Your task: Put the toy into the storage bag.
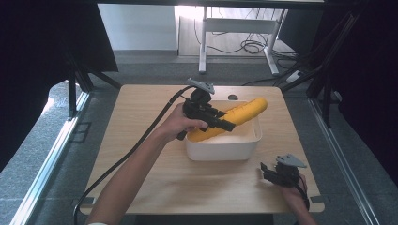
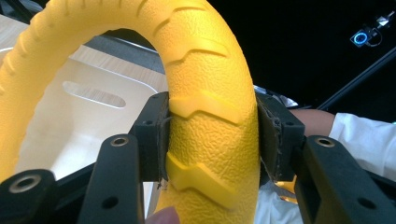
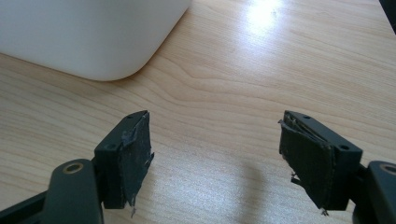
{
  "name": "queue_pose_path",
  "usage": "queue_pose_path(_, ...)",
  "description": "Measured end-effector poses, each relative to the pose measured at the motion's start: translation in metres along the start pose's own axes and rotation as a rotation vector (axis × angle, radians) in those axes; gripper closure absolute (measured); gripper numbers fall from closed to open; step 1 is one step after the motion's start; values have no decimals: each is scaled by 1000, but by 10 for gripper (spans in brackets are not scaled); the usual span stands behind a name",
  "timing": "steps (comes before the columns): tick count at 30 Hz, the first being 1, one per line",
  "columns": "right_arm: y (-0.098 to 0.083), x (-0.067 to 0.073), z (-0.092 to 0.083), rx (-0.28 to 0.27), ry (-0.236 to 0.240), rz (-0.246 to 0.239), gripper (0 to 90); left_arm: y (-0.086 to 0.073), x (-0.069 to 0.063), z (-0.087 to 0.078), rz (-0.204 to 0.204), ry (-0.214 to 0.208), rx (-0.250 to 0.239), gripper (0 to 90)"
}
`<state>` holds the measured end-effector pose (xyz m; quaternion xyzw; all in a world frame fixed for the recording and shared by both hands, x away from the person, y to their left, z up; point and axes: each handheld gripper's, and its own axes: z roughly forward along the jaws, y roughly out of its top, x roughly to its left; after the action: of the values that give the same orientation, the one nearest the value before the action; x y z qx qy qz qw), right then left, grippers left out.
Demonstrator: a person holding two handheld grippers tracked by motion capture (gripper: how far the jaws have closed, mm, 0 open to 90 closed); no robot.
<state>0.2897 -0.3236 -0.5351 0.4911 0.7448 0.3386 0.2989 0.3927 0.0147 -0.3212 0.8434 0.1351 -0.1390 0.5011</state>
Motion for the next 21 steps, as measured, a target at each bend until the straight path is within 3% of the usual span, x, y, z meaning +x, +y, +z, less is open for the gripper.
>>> queue_pose_path(21,0,-1,-2,-7,2,2,251,-11,4,-6,-36,39,-64,488)
